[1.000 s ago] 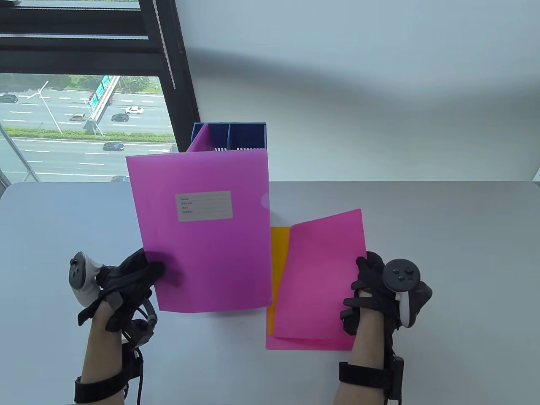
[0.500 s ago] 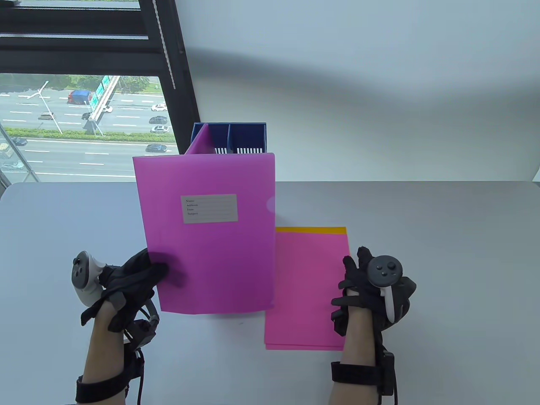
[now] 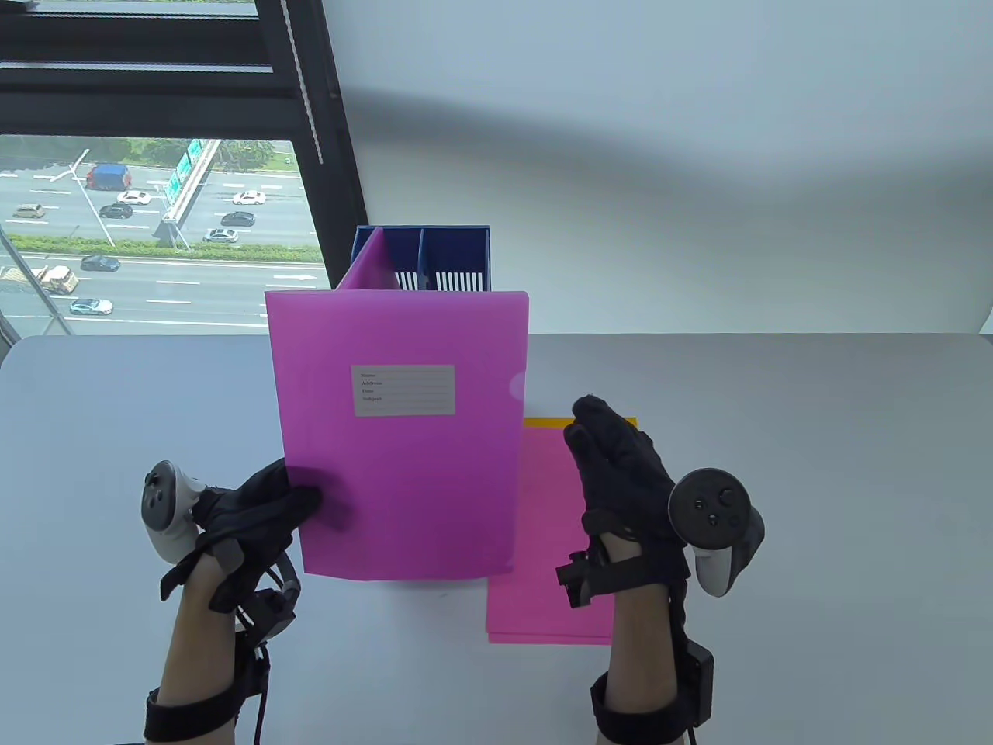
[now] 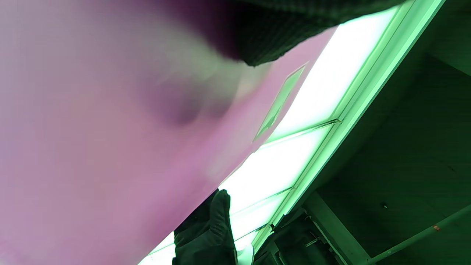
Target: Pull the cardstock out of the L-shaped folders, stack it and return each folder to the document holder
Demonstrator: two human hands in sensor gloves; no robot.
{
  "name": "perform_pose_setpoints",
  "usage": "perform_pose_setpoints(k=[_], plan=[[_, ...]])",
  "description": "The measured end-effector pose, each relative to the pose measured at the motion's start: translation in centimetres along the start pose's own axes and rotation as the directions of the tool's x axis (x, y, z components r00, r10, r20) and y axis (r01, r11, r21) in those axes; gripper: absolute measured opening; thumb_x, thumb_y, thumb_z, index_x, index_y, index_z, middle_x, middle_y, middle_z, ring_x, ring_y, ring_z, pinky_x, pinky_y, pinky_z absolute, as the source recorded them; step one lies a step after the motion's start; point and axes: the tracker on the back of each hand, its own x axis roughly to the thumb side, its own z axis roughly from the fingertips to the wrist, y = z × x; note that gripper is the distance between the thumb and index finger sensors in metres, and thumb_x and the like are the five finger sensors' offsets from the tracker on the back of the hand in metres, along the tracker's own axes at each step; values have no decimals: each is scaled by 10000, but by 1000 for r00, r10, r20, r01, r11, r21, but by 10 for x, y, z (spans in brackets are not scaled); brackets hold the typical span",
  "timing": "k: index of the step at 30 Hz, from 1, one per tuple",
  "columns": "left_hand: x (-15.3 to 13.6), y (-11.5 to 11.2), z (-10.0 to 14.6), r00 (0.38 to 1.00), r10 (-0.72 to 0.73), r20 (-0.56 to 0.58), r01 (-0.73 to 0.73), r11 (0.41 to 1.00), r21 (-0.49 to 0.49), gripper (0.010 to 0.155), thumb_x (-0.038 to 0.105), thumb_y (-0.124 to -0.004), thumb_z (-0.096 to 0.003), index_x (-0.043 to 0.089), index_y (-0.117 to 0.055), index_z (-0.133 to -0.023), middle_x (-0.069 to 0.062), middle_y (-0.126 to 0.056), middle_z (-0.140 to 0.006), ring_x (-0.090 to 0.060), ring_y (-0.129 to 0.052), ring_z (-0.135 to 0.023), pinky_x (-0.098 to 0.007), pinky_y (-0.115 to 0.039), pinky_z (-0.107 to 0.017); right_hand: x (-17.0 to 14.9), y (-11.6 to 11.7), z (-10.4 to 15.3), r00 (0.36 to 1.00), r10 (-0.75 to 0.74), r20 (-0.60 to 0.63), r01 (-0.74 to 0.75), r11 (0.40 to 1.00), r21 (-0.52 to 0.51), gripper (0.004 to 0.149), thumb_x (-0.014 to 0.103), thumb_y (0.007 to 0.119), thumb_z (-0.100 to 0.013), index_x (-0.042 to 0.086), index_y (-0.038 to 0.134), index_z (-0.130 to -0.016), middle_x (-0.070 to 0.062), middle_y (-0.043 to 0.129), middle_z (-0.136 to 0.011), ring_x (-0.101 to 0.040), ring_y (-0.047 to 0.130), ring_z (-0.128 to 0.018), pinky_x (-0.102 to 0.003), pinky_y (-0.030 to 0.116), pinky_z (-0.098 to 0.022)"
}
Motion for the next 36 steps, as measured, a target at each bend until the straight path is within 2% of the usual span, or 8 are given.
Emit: perform_pose_setpoints(k=[5, 8, 11, 14, 20, 24, 30, 36], plan=[[1, -3, -1, 1000, -9, 1, 9, 1000, -4, 447, 302, -763, -588, 189, -768, -1020, -34, -933, -851, -300, -1051, -658, -537, -713, -692, 12, 25, -2, 998, -67, 12, 65, 987, 150, 573, 556, 791, -601, 233, 708, -1066, -56, 805, -997, -278, 869, -784, -550, 456, -778], [4, -5, -2, 999, -51, -11, 51, 999, 13, 441, 313, -767, -592, 189, -770, -1015, -31, -933, -847, -301, -1049, -658, -541, -711, -690, 15, 35, -3, 996, -87, 15, 83, 979, 184, 478, 489, 834, -598, 252, 757, -1005, -11, 873, -898, -207, 923, -689, -527, 526, -763], [11, -5, 0, 981, -190, -40, 193, 977, 96, 416, 351, -786, -594, 190, -805, -977, -26, -954, -815, -296, -1056, -633, -546, -713, -682, 20, 36, -1, 996, -61, 59, 55, 994, 93, 390, 436, 878, -575, 272, 832, -926, 5, 933, -809, -173, 962, -615, -515, 575, -742], [23, -10, -2, 925, -371, -80, 378, 919, 114, 400, 386, -815, -586, 167, -853, -920, -32, -984, -751, -293, -1068, -566, -552, -718, -668, 28, 35, 3, 994, 54, 99, -55, 999, 3, 375, 435, 880, -573, 294, 837, -917, 20, 937, -809, -163, 963, -621, -510, 579, -747], [43, -26, -8, 798, -596, -93, 599, 801, 4, 417, 454, -834, -575, 113, -972, -771, -52, -1048, -554, -299, -1071, -351, -566, -735, -637, 38, 31, 9, 970, 178, 168, -158, 979, -127, 369, 430, 866, -576, 306, 834, -922, 27, 929, -825, -162, 957, -638, -511, 572, -755], [55, -34, -10, 745, -661, -90, 660, 750, -40, 443, 429, -779, -588, 80, -982, -769, -45, -1048, -464, -284, -1049, -246, -559, -758, -613, 39, 33, 11, 967, 193, 167, -168, 974, -151, 402, 430, 836, -592, 294, 790, -968, 21, 900, -870, -163, 946, -673, -508, 562, -763], [84, -29, 0, 728, -684, -50, 685, 722, 100, 472, 397, -748, -585, 36, -955, -807, -62, -1046, -458, -264, -1073, -226, -531, -784, -595, 34, 23, 12, 972, 180, 152, -145, 966, -213, 449, 461, 787, -620, 296, 717, -1032, 17, 837, -956, -193, 906, -756, -519, 531, -774], [109, -26, 16, 630, -767, -121, 745, 554, 372, 480, 386, -749, -586, 1, -943, -799, -65, -1056, -456, -261, -1093, -227, -510, -798, -585, 28, 21, 10, 980, 145, 137, -115, 971, -210, 445, 462, 774, -628, 292, 716, -1034, 9, 836, -957, -201, 904, -755, -521, 525, -776]])
